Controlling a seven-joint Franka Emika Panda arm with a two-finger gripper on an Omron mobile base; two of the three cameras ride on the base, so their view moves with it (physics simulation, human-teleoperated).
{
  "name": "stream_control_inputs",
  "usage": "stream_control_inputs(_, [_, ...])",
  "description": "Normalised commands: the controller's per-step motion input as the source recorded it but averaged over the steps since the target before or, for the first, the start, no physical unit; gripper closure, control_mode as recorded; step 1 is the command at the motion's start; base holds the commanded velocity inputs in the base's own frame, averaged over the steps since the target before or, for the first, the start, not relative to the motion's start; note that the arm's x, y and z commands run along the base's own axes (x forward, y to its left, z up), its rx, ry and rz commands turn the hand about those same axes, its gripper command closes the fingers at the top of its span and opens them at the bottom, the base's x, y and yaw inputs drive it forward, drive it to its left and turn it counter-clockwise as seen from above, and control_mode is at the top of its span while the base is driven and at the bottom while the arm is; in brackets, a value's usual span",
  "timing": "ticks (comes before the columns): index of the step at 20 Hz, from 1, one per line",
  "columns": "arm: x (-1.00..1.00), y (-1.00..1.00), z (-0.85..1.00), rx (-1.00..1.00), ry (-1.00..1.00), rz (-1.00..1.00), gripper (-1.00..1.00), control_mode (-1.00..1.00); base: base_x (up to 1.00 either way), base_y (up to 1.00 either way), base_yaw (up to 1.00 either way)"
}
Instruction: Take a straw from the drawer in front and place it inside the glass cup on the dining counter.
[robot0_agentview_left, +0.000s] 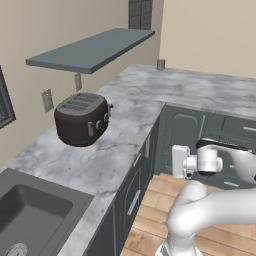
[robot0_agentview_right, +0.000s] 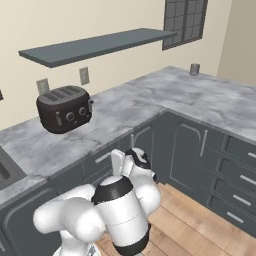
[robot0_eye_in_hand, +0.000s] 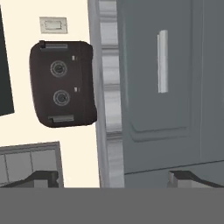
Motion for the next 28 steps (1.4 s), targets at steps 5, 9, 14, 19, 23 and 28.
stream_control_inputs(5, [0.3, 0.12, -0.28, 0.0, -0.03, 0.0, -1.0, -1.0, 0.0, 0.0, 0.0])
stream_control_inputs(9, [0.29, 0.15, -0.27, 0.0, -0.01, 0.0, -1.0, -1.0, 0.0, 0.0, 0.0])
stream_control_inputs(14, [0.27, 0.15, -0.24, 0.0, 0.0, 0.01, -1.0, -1.0, 0.0, 0.0, 0.0])
stream_control_inputs(19, [0.29, 0.16, -0.21, 0.0, 0.0, 0.0, -1.0, -1.0, 0.0, 0.0, 0.0])
stream_control_inputs(23, [0.3, 0.09, -0.21, 0.0, -0.01, 0.0, -1.0, -1.0, 0.0, 0.0, 0.0])
stream_control_inputs(28, [0.31, 0.07, -0.21, 0.0, 0.0, 0.0, -1.0, -1.0, 0.0, 0.0, 0.0])
